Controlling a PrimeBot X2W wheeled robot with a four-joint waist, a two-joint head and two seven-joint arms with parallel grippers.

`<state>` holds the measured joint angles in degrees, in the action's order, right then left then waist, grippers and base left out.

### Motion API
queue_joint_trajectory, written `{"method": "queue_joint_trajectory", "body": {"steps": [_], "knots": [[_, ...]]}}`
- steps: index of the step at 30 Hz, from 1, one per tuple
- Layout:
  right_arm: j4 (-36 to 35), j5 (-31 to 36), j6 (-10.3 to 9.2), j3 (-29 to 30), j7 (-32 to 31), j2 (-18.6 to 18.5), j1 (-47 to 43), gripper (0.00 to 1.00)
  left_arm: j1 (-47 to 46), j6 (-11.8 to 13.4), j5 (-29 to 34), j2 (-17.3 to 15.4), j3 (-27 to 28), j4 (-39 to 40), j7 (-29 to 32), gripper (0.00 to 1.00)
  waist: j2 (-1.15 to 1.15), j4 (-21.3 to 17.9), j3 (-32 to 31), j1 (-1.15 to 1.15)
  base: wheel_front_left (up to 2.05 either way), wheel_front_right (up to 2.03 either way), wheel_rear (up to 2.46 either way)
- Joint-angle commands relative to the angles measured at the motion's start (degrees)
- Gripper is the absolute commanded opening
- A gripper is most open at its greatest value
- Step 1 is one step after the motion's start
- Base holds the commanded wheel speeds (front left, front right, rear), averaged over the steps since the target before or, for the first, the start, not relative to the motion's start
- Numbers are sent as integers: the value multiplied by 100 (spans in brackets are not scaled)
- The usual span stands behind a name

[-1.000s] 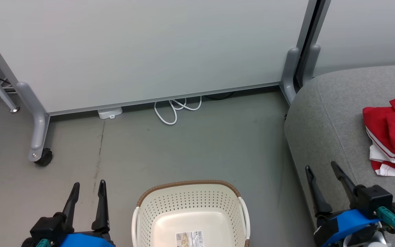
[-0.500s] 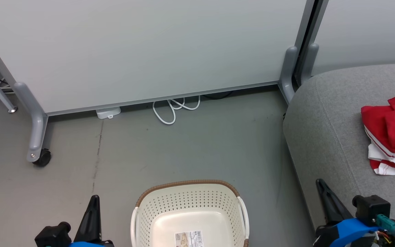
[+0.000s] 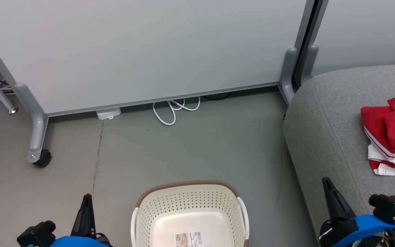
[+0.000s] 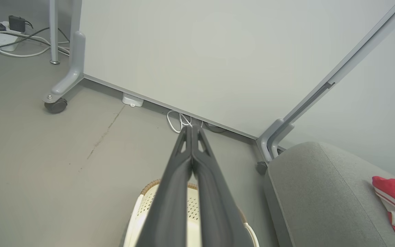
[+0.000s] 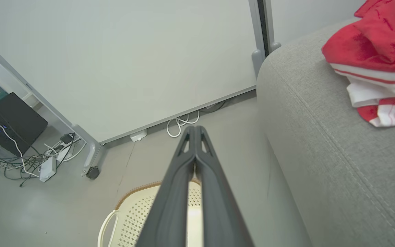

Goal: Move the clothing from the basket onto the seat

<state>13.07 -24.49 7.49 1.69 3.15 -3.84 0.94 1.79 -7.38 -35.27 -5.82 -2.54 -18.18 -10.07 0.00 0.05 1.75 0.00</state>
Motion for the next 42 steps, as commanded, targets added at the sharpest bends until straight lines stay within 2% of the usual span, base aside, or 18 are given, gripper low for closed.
{"method": "queue_joint_trajectory", "body": {"steps": [1, 10, 42], "knots": [[-73, -271, 0, 35, -31, 6, 147, 0, -216, -3, -224, -16, 64, 112, 56, 0, 0, 0, -2, 0, 0, 0, 0], [-56, -1126, 0, 93, -152, 18, 209, 0, -302, -5, -950, 18, 169, 157, 261, 0, 0, 0, -16, 0, 0, 0, 0], [1, -3515, 1, 263, -505, 51, 363, 0, -530, -9, -2969, 125, 481, 277, 846, 0, 0, -2, -61, 0, 0, 0, 0]]}}
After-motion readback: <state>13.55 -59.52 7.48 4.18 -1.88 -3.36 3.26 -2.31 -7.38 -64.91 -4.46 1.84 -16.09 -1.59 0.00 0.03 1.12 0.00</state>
